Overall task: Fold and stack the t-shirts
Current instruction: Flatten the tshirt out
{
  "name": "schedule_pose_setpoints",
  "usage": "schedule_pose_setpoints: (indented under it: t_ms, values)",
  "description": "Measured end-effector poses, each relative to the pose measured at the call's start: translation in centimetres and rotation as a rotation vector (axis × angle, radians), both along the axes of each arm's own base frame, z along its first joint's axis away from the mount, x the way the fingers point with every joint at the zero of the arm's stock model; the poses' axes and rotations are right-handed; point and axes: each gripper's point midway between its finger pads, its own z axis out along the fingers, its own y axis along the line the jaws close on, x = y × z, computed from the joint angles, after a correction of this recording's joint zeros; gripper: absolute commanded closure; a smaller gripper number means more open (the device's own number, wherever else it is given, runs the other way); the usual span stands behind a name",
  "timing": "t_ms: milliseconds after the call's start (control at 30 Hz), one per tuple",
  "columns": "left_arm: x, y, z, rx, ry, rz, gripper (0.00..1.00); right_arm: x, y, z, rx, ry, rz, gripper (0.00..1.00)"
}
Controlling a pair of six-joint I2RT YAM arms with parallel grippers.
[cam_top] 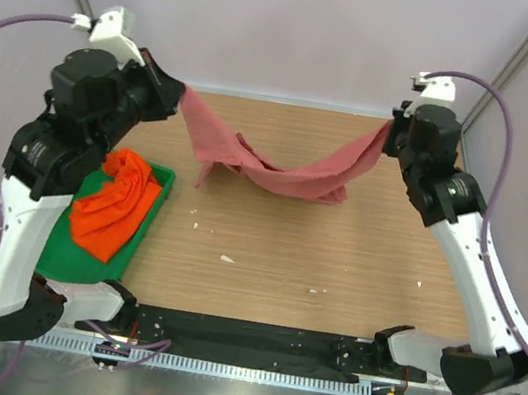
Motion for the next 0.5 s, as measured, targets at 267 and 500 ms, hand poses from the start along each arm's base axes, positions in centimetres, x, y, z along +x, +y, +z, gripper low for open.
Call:
schedule_pose_setpoints:
  t_ms: [267, 500]
  values:
    - [-2.7, 3.6, 11.6, 0.019, -0.406, 0.056, 1.0, -6.6, -4.3, 14.6, 0.064, -0.418, -0.062, 0.99]
    - [-9.7, 3.9, 22.4, -0.019, -0.754, -0.093, 1.0, -15.4, -6.1, 23.6, 0.146, -0.703, 0.027, 0.99]
